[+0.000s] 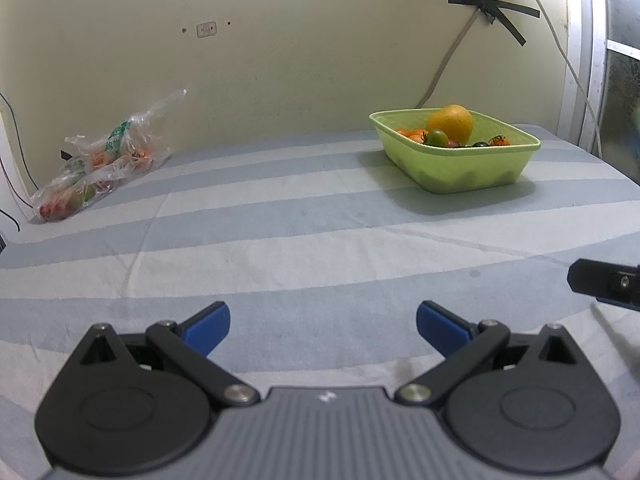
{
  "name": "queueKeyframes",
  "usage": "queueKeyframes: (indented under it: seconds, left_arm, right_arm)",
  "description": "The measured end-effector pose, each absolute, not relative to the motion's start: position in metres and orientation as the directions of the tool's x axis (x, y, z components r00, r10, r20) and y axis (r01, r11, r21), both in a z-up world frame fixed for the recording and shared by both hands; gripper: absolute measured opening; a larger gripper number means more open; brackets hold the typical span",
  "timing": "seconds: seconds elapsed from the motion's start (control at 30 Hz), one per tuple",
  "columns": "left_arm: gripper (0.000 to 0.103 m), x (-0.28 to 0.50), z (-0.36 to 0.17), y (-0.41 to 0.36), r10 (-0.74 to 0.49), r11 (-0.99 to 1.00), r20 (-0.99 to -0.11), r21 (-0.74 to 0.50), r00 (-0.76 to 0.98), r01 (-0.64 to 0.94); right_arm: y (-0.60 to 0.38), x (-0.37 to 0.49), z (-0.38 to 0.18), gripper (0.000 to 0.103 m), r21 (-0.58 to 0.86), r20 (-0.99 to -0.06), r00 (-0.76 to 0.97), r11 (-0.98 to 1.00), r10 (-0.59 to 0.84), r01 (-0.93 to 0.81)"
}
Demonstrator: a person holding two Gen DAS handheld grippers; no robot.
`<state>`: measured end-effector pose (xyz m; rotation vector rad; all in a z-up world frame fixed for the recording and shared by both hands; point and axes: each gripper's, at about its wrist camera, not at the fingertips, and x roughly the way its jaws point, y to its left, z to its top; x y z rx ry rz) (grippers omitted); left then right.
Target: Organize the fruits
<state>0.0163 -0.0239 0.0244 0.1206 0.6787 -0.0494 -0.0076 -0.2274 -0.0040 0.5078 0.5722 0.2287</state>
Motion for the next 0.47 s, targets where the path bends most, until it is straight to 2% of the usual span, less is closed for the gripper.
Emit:
queueKeyframes:
  seconds: [0.47]
  left_arm:
    - [0.103,0.0245,0.0265,-0.0284,-0.062,0.990,-0.623,0.064,0.780,0.129]
  right_arm:
    - [-0.2280,-0.0100,-0.0003,0.067,0.504,-0.449,0.830,0.861,0.330,-0.070]
